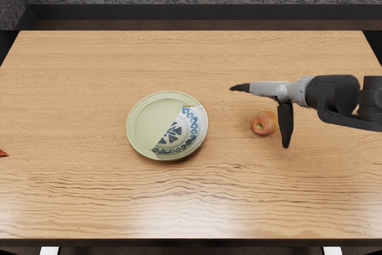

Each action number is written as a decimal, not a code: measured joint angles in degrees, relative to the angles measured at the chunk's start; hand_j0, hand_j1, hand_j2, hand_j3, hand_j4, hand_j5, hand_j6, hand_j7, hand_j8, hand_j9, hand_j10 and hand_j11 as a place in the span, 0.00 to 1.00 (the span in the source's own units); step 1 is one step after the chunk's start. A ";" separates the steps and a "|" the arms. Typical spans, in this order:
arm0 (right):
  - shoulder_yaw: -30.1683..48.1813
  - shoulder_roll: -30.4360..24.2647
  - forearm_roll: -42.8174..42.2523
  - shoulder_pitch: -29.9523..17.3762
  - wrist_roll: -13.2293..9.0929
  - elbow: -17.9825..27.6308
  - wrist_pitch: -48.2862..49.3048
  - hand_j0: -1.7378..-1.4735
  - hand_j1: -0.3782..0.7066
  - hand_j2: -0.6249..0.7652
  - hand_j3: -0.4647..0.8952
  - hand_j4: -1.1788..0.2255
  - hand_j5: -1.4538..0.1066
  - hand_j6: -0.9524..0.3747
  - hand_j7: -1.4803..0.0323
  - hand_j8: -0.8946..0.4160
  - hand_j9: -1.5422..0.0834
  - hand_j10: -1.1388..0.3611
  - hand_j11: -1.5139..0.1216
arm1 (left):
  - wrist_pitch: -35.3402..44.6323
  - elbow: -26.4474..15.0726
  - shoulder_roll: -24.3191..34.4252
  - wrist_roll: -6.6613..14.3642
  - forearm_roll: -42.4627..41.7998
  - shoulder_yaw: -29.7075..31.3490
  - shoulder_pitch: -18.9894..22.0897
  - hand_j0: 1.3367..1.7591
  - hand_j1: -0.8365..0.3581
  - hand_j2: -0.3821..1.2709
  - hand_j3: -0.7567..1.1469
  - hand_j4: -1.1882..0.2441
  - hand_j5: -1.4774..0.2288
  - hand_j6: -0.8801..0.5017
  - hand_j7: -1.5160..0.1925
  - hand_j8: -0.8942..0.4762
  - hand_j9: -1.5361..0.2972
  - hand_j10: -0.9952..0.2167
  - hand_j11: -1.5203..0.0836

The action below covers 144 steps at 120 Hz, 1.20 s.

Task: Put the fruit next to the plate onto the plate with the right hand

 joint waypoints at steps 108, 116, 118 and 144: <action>-1.15 3.80 -20.02 -11.40 0.00 1.67 -13.81 0.30 0.24 0.42 0.34 0.70 0.77 0.57 0.81 0.53 0.79 0.63 0.77 | 0.00 0.00 0.00 0.00 0.00 -0.01 0.00 0.76 0.99 0.23 0.40 0.83 0.87 0.64 0.89 0.65 0.84 0.82 0.95; -1.08 3.73 -20.12 -11.56 0.00 1.44 -13.85 0.30 0.26 0.42 0.34 0.69 0.76 0.56 0.80 0.52 0.78 0.62 0.76 | 0.00 0.00 0.00 0.00 0.00 -0.01 0.00 0.76 0.99 0.23 0.40 0.83 0.87 0.64 0.89 0.65 0.84 0.82 0.95; -1.04 3.71 -20.13 -11.59 0.00 1.36 -13.86 0.30 0.26 0.42 0.34 0.68 0.75 0.55 0.79 0.52 0.78 0.61 0.75 | 0.00 0.00 0.00 0.00 0.00 -0.01 0.00 0.76 0.99 0.23 0.40 0.83 0.87 0.64 0.89 0.65 0.84 0.82 0.95; -0.77 4.03 -20.14 -11.11 0.00 -0.83 -13.90 0.30 0.30 0.42 0.34 0.66 0.73 0.53 0.77 0.49 0.75 0.59 0.73 | 0.00 0.00 0.00 0.00 0.00 0.01 0.00 0.76 0.99 0.23 0.40 0.83 0.87 0.64 0.89 0.65 0.84 0.82 0.95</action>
